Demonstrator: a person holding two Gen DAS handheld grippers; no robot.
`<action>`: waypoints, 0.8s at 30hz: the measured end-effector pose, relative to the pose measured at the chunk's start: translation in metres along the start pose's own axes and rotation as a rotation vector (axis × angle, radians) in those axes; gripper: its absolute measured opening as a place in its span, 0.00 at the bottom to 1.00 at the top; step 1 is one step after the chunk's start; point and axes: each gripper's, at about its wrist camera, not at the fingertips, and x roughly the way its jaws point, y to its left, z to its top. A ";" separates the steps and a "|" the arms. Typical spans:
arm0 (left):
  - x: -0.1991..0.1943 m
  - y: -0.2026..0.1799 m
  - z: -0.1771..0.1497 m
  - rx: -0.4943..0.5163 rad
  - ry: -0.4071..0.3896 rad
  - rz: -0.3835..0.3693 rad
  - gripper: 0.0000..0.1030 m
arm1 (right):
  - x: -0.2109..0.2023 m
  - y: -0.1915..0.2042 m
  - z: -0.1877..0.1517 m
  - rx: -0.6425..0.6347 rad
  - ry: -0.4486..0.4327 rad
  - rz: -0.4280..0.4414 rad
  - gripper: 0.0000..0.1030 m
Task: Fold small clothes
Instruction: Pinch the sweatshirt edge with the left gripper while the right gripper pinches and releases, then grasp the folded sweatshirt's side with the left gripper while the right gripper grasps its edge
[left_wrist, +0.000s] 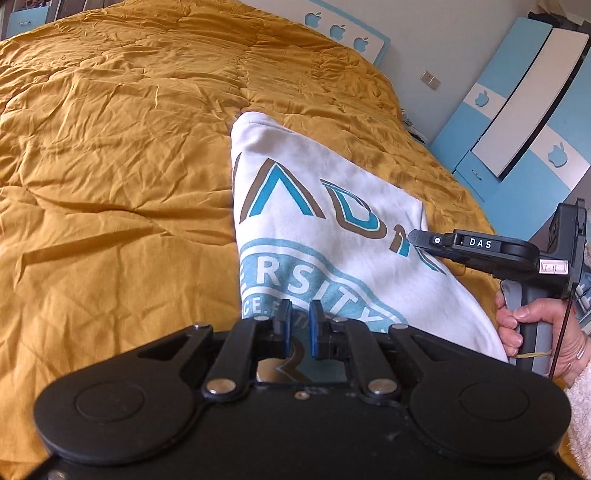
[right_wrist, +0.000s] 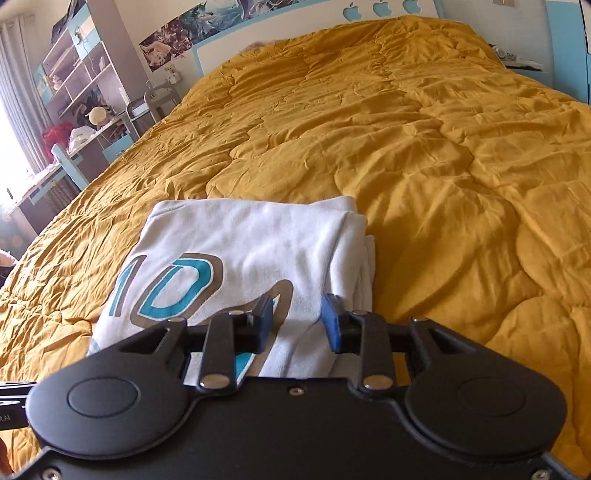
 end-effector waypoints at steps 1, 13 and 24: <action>-0.002 0.001 0.002 -0.012 -0.002 -0.008 0.08 | -0.003 0.000 0.000 -0.004 -0.004 0.009 0.29; -0.041 0.069 0.012 -0.286 0.012 -0.223 0.43 | -0.090 -0.062 -0.034 0.208 0.044 0.254 0.56; 0.007 0.092 0.011 -0.393 0.121 -0.301 0.44 | -0.073 -0.102 -0.062 0.506 0.106 0.434 0.62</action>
